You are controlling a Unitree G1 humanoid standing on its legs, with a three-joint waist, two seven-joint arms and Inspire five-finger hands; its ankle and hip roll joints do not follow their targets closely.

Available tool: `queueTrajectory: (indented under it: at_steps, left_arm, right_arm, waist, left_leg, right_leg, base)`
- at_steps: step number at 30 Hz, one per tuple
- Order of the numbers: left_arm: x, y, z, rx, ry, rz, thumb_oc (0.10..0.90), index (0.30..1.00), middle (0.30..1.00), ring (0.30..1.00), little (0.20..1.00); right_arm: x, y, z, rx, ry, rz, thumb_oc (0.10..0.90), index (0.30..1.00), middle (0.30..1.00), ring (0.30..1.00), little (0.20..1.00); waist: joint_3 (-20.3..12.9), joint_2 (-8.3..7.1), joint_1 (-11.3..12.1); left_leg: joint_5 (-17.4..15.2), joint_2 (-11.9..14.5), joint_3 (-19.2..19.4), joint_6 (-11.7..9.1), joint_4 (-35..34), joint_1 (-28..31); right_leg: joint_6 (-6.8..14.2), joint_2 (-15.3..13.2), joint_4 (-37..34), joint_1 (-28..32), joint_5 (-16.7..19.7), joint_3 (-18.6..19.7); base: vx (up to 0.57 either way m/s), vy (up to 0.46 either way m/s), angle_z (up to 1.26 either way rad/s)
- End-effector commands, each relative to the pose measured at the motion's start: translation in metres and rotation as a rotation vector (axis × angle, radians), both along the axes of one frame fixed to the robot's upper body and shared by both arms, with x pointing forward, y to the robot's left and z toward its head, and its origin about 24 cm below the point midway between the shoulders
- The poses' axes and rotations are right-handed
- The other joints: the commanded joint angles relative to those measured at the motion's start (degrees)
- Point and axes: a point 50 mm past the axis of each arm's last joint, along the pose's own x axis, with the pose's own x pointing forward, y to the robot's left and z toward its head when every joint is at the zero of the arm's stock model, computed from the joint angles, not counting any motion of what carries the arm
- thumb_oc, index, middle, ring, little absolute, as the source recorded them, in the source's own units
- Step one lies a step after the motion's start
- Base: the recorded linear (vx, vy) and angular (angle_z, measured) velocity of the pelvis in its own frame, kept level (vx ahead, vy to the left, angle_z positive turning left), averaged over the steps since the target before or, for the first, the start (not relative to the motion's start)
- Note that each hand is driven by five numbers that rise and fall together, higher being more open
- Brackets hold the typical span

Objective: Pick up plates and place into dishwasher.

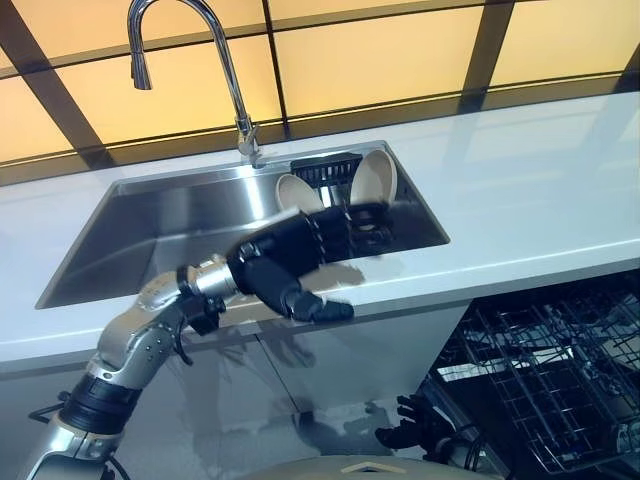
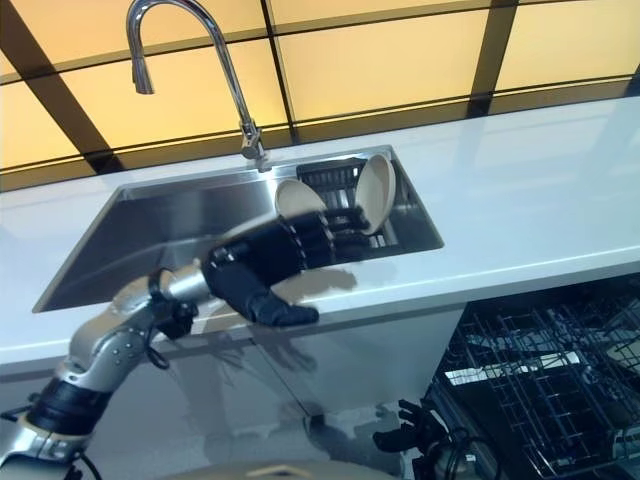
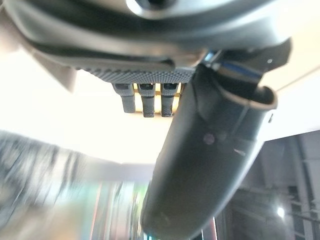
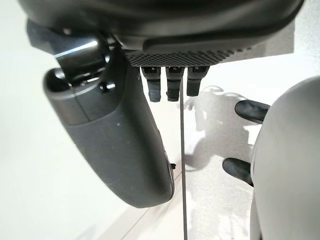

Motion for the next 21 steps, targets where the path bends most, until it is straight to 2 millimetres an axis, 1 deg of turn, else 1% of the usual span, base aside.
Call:
queueTrajectory:
  at_steps: [1, 3, 4, 6, 7, 8, 10, 11, 13, 15, 16, 18, 20, 21]
  left_arm:
    - [0.012, 0.038, 0.1, -0.085, -0.496, 0.326, 0.8, 0.9, 0.9, 0.9, 0.9]
    - [0.013, 0.042, 0.107, -0.054, -0.538, 0.383, 0.8, 0.9, 0.9, 0.9, 0.9]
    - [0.014, 0.053, 0.132, 0.04, -0.697, 0.581, 0.8, 0.9, 0.9, 0.9, 0.9]
    - [0.013, 0.064, 0.159, 0.188, -0.893, 0.776, 0.8, 0.9, 0.9, 0.9, 0.9]
    - [0.014, 0.065, 0.165, 0.207, -0.921, 0.806, 0.8, 0.9, 0.9, 0.9, 0.9]
    - [0.015, 0.073, 0.182, 0.233, -0.964, 0.881, 0.8, 0.9, 0.9, 0.9, 0.9]
    - [0.012, 0.078, 0.2, 0.375, -1.119, 1.034, 0.8, 0.9, 0.9, 0.9, 0.9]
    - [0.012, 0.078, 0.202, 0.394, -1.138, 1.047, 0.8, 0.9, 0.9, 0.9, 0.9]
    - [0.013, 0.08, 0.215, 0.478, -1.198, 1.108, 0.8, 0.9, 0.9, 0.9, 0.9]
    - [0.012, 0.082, 0.222, 0.693, -1.372, 1.215, 0.8, 0.9, 0.9, 0.9, 0.9]
    - [0.011, 0.08, 0.23, 0.824, -1.49, 1.242, 0.8, 0.9, 0.9, 0.9, 0.9]
    - [0.011, 0.072, 0.236, 0.915, -1.596, 1.235, 0.8, 0.9, 0.9, 0.9, 0.9]
    - [0.011, 0.066, 0.238, 0.951, -1.642, 1.222, 0.8, 0.9, 0.9, 0.9, 0.9]
    - [0.013, 0.054, 0.233, 1.086, -1.762, 1.163, 0.8, 0.9, 0.9, 0.9, 0.9]
  right_arm:
    - [-0.011, 0.01, -0.005, 0.023, 0.035, 0.013, 0.8, 0.9, 0.9, 0.9, 0.9]
    - [-0.01, 0.009, -0.005, 0.023, 0.035, 0.014, 0.8, 0.9, 0.9, 0.9, 0.9]
    - [-0.006, 0.008, -0.004, 0.02, 0.04, 0.018, 0.8, 0.9, 0.9, 0.9, 0.9]
    - [-0.005, 0.004, -0.004, 0.014, 0.047, 0.021, 0.8, 0.9, 0.9, 0.9, 0.9]
    - [-0.004, 0.004, -0.004, 0.014, 0.048, 0.023, 0.8, 0.9, 0.9, 0.9, 0.9]
    - [-0.005, 0.001, -0.004, 0.009, 0.054, 0.029, 0.8, 0.9, 0.9, 0.9, 0.9]
    - [-0.004, -0.003, -0.004, 0.004, 0.058, 0.034, 0.8, 0.9, 0.9, 0.9, 0.9]
    - [-0.004, -0.003, -0.004, 0.005, 0.058, 0.034, 0.8, 0.9, 0.9, 0.9, 0.9]
    - [-0.004, -0.005, -0.004, 0.001, 0.061, 0.039, 0.8, 0.9, 0.9, 0.9, 0.9]
    - [-0.005, -0.007, -0.004, -0.007, 0.066, 0.046, 0.8, 0.9, 0.9, 0.9, 0.9]
    - [-0.008, -0.011, -0.004, -0.018, 0.071, 0.053, 0.8, 0.9, 0.9, 0.9, 0.9]
    - [-0.01, -0.013, -0.004, -0.027, 0.075, 0.057, 0.8, 0.9, 0.9, 0.9, 0.9]
    - [-0.011, -0.014, -0.004, -0.028, 0.077, 0.058, 0.8, 0.9, 0.9, 0.9, 0.9]
    - [-0.013, -0.016, -0.004, -0.032, 0.078, 0.063, 0.8, 0.9, 0.9, 0.9, 0.9]
  waist:
    - [-1.88, -0.87, 0.83]
    - [-1.96, -0.81, 0.81]
    - [-2.32, -0.57, 0.71]
    - [-2.72, -0.25, 0.48]
    - [-2.76, -0.25, 0.46]
    - [-3.03, 0.0, 0.26]
    - [-3.25, 0.39, 0.2]
    - [-3.26, 0.34, 0.21]
    - [-3.39, 0.51, 0.08]
    - [-3.49, 0.96, -0.12]
    - [-3.53, 1.37, -0.47]
    - [-3.62, 1.63, -0.69]
    - [-3.63, 1.63, -0.75]
    - [-3.71, 1.77, -0.95]
  left_leg:
    - [-8.07, -4.06, 5.74, 3.24, 0.41, 1.34]
    - [-8.06, -4.05, 5.81, 3.21, 0.41, 1.32]
    - [-8.03, -4.0, 6.13, 3.03, 0.41, 1.22]
    - [-8.08, -3.95, 6.55, 2.89, 0.41, 1.14]
    - [-8.08, -3.94, 6.63, 2.86, 0.41, 1.11]
    - [-8.13, -3.88, 7.01, 2.75, 0.41, 1.07]
    - [-8.15, -3.8, 7.4, 2.64, 0.41, 0.98]
    - [-8.15, -3.8, 7.41, 2.64, 0.41, 0.96]
    - [-8.19, -3.83, 7.56, 2.64, 0.41, 0.95]
    - [-8.22, -3.83, 7.75, 2.66, 0.41, 1.07]
    - [-8.29, -3.81, 8.02, 2.65, 0.41, 1.21]
    - [-8.43, -3.79, 8.33, 2.69, 0.41, 1.35]
    - [-8.48, -3.8, 8.43, 2.71, 0.41, 1.41]
    - [-8.54, -3.86, 8.41, 2.7, 0.41, 1.52]
  right_leg:
    - [1.52, 1.84, 0.35, 1.57, -5.53, 3.37]
    - [1.49, 1.86, 0.35, 1.57, -5.55, 3.37]
    - [1.53, 1.93, 0.35, 1.48, -5.6, 3.31]
    - [1.6, 1.97, 0.35, 1.39, -5.69, 3.3]
    - [1.62, 1.97, 0.35, 1.36, -5.69, 3.29]
    - [1.7, 1.96, 0.35, 1.29, -5.73, 3.26]
    - [1.75, 2.01, 0.35, 1.15, -5.72, 3.43]
    - [1.78, 2.03, 0.35, 1.13, -5.7, 3.45]
    - [1.79, 2.04, 0.35, 1.1, -5.73, 3.55]
    - [1.93, 2.07, 0.35, 1.15, -5.65, 3.72]
    - [2.08, 2.07, 0.35, 1.21, -5.58, 3.77]
    - [2.24, 2.04, 0.35, 1.3, -5.52, 3.78]
    - [2.29, 2.05, 0.35, 1.31, -5.48, 3.86]
    - [2.42, 2.07, 0.35, 1.32, -5.41, 4.03]
  base:
    - [0.0, -0.014, 0.04]
    - [0.0, -0.009, 0.08]
    - [0.0, -0.009, 0.07]
    - [0.0, 0.0, 0.0]
    - [0.0, 0.0, 0.0]
    - [0.0, 0.0, 0.0]
    - [0.0, 0.0, 0.0]
    - [0.0, 0.0, 0.0]
    - [0.0, 0.0, 0.0]
    - [0.0, 0.0, 0.0]
    - [0.0, 0.0, 0.0]
    - [0.0, 0.0, 0.0]
    - [0.0, 0.0, 0.0]
    - [0.0, 0.0, 0.0]
